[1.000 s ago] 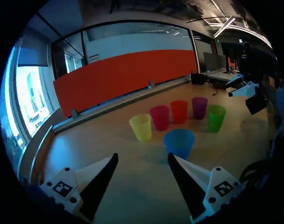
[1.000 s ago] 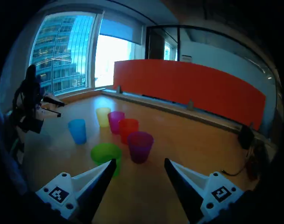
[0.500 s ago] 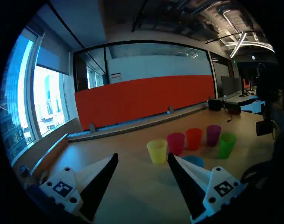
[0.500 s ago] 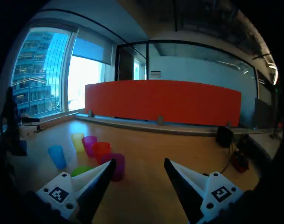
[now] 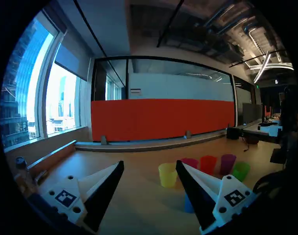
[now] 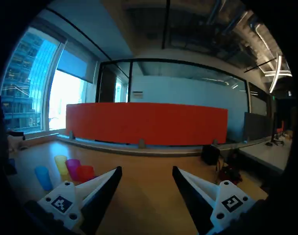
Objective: Pour water
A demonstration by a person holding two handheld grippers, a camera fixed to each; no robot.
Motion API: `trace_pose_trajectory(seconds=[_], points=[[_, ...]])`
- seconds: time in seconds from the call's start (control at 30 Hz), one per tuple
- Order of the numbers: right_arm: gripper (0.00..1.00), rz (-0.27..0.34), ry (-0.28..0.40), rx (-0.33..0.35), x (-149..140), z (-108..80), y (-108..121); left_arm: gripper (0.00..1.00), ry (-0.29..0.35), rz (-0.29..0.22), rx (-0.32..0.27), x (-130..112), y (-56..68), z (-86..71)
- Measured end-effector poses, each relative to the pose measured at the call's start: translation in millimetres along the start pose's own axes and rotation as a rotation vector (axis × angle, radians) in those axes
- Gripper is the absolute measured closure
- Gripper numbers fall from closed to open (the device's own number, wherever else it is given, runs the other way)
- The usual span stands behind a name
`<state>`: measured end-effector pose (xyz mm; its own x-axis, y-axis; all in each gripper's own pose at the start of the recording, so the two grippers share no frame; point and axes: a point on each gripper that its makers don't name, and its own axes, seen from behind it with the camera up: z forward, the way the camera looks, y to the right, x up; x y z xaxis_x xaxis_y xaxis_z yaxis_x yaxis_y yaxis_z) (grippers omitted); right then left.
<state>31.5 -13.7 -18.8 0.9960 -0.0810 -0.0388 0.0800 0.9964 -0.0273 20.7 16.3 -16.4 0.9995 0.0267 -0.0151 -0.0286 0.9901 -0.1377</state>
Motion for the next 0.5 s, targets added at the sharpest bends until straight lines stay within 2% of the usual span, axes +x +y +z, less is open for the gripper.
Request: trace_pose_trajectory(seconds=[0.2,0.5], points=[[0.00,0.019,0.047,-0.079,5.2,-5.5,13.8,0.01,0.023,-0.030,0.047,0.2,-11.0,1.9],[0.00,0.044,0.074,-0.124,7.9,-10.5,21.0,0.01,0.026,0.024,0.088,0.5,-17.9,2.1]])
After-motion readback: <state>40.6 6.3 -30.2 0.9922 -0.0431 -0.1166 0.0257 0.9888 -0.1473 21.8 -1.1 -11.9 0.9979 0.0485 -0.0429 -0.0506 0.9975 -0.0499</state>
